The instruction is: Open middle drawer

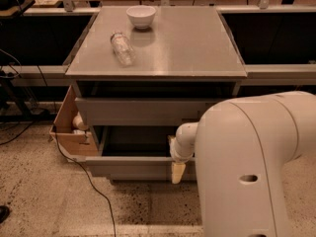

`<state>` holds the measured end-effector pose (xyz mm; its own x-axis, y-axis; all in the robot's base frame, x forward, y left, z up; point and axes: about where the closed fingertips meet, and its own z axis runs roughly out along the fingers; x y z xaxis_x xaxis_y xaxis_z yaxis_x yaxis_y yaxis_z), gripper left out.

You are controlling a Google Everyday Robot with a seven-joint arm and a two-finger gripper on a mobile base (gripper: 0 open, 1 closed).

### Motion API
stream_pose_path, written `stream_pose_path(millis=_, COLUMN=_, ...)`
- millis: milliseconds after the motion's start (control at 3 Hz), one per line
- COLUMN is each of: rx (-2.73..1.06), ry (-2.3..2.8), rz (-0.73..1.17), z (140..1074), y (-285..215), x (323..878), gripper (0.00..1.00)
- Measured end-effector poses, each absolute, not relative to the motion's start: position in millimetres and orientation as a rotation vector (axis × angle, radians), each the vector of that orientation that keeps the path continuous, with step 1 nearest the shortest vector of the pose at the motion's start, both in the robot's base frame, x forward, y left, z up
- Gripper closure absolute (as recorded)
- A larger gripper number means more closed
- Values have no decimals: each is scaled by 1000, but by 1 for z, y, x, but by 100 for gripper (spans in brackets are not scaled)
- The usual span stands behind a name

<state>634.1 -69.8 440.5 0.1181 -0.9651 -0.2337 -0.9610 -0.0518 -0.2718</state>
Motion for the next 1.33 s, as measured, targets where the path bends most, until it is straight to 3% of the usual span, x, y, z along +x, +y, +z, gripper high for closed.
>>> stream_pose_path(millis=333, rx=-2078, ry=1906, rz=12, z=427, y=-76, x=628, gripper=18)
stream_pose_path(millis=1000, rx=-2145, ry=1976, rz=34, z=428, y=-103, x=596, gripper=65)
stream_pose_path(millis=1333, rx=-2183, ry=2004, rz=39, z=433, y=-115, x=579, gripper=65)
